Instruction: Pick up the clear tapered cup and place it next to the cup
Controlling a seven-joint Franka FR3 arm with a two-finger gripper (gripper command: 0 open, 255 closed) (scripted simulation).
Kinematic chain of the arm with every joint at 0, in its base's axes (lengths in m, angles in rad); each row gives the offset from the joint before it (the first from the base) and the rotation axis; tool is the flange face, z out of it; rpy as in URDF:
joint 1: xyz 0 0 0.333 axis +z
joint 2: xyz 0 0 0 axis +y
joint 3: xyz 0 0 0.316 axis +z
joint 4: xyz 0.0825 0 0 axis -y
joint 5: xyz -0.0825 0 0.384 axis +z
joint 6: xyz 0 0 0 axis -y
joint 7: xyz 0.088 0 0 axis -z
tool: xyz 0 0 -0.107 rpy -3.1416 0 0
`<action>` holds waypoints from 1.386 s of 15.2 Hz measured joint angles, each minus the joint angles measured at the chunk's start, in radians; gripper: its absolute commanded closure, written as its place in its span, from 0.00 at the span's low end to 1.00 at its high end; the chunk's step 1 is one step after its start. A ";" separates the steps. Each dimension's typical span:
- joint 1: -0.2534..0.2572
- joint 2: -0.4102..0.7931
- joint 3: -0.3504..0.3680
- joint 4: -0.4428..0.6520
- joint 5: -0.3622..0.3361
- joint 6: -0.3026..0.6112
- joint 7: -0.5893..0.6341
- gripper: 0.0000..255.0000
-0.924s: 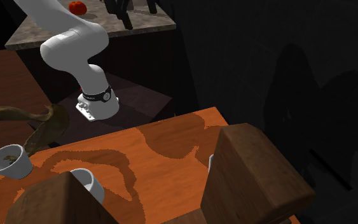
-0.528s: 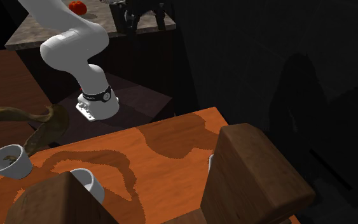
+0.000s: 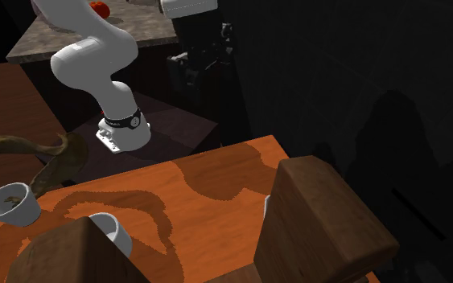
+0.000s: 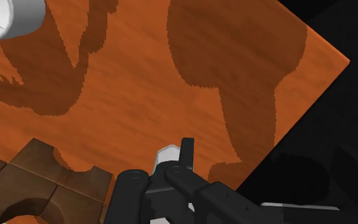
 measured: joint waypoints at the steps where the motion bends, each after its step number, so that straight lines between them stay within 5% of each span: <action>1: -0.001 0.042 -0.012 0.013 0.002 0.027 -0.014 0.00; 11: -0.014 0.408 -0.083 0.193 0.059 0.183 -0.125 0.00; 21: -0.068 0.782 -0.102 0.495 0.156 0.219 -0.215 0.00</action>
